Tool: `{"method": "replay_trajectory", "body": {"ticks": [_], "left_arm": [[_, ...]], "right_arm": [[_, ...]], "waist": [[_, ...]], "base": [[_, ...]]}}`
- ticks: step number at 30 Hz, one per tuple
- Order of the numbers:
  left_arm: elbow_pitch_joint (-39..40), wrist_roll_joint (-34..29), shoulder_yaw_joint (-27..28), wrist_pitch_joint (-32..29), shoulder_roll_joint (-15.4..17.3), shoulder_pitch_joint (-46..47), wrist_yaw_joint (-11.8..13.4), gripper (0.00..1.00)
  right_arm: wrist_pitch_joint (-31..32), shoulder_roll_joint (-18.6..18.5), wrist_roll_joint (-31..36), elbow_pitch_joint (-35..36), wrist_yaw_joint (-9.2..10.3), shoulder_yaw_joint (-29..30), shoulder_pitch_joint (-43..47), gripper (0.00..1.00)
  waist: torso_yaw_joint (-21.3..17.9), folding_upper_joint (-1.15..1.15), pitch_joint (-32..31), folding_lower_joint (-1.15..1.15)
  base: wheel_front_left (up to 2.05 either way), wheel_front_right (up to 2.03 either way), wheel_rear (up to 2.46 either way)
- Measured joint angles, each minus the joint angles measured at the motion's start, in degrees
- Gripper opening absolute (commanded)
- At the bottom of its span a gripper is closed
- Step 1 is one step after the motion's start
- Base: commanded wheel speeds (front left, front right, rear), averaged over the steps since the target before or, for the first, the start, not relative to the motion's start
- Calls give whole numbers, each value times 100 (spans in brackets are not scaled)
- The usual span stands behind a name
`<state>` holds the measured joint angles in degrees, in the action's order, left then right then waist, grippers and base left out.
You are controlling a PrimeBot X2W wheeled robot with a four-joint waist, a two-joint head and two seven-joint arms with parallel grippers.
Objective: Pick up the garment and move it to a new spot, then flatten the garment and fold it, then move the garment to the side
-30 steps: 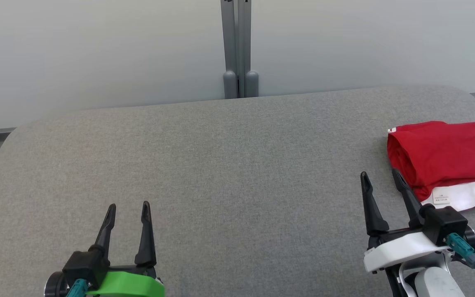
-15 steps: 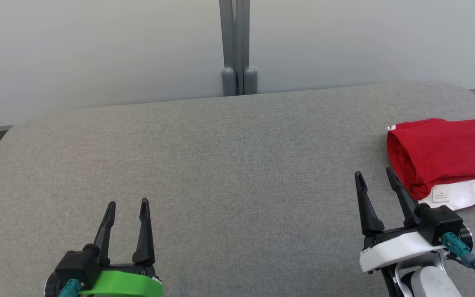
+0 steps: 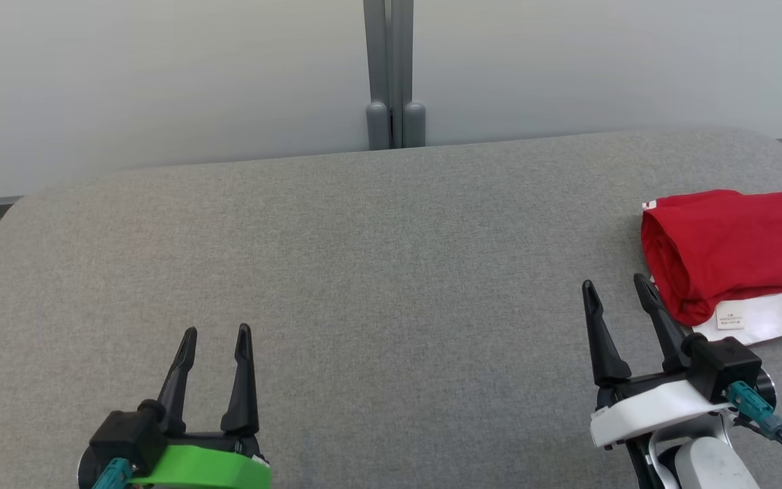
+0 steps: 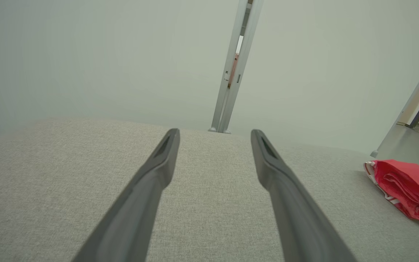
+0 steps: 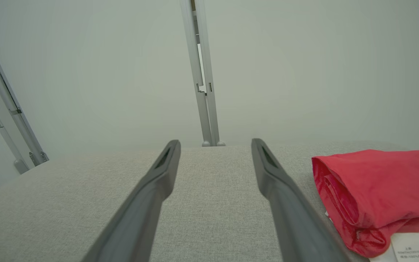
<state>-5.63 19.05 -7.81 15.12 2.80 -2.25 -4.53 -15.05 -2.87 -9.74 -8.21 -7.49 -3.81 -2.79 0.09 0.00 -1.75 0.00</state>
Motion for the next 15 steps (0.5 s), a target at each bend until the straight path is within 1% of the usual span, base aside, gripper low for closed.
{"method": "replay_trajectory", "body": {"ticks": [5,6,10,15], "left_arm": [[86,182,74,0,3,9,-27,100],[59,198,71,0,2,7,-27,0],[-132,215,44,-2,-10,-46,-26,0],[-190,687,80,-130,-9,-65,-27,0]], "right_arm": [[0,0,0,12,0,43,-23,100],[0,1,0,18,0,47,-25,0],[10,18,-20,-149,0,41,122,0],[126,18,-558,-190,0,63,152,0]], "waist": [[-13,0,8,0],[-16,0,7,0],[-17,0,9,0],[-17,0,16,0]], "base": [[0,0,0],[0,0,0],[0,0,0],[0,0,0]]}}
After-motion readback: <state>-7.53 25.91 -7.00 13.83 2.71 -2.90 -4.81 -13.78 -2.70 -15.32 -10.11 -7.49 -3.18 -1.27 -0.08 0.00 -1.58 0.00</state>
